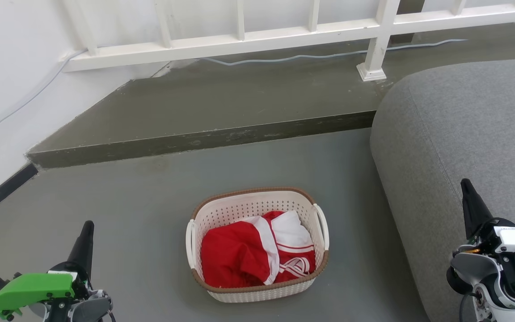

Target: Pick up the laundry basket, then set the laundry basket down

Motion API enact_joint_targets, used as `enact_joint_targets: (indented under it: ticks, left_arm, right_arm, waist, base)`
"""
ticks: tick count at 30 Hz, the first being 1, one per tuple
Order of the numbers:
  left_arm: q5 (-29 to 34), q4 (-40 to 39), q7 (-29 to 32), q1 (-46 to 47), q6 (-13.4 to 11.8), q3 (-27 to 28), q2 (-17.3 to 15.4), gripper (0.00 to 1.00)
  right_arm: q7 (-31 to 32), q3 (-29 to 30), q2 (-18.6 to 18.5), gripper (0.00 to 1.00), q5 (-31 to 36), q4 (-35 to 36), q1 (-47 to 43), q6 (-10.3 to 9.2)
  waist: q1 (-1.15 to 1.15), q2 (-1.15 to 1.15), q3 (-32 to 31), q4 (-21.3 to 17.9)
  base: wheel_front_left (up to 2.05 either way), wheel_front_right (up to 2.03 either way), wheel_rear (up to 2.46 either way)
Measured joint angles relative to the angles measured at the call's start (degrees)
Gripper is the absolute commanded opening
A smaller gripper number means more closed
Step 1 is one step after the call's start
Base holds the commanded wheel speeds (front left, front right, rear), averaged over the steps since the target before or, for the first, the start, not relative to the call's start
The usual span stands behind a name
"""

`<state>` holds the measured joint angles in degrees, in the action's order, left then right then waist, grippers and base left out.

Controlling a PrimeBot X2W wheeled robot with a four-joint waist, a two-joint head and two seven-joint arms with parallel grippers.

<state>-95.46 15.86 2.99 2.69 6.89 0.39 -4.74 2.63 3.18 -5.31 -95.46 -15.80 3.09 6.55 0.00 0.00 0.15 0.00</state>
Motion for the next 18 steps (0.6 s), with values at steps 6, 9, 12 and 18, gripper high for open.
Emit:
enact_joint_targets:
  ticks: [6, 9, 12, 18]
  left_arm:
    - [0.00, 0.02, 0.00, 0.01, 0.10, 0.04, 0.00, 0.00]
    - [0.00, 0.03, 0.07, 0.02, 0.10, 0.07, 0.01, 0.00]
    - [0.00, 0.04, 0.05, 0.02, 0.10, 0.08, 0.01, 0.00]
    - [0.00, 0.07, 0.07, 0.03, 0.10, 0.12, 0.02, 0.00]
  right_arm:
    - [0.00, 0.02, 0.01, 0.00, 0.00, -0.04, 0.01, 0.00]
    - [0.01, 0.04, 0.01, 0.00, 0.00, -0.05, 0.01, 0.00]
    - [0.01, 0.07, 0.02, 0.00, 0.00, -0.07, 0.01, 0.00]
    - [0.01, 0.09, 0.03, 0.00, 0.00, -0.10, 0.02, 0.00]
  waist:
    - [0.00, 0.00, 0.00, 0.00]
    - [0.00, 0.00, 0.00, 0.00]
    - [0.00, 0.00, 0.00, 0.00]
    - [0.00, 0.00, -0.01, 0.00]
  base:
    - [0.00, 0.00, 0.00]
    - [0.00, 0.00, 0.00]
    - [0.00, 0.00, 0.00]
    - [0.00, 0.00, 0.00]
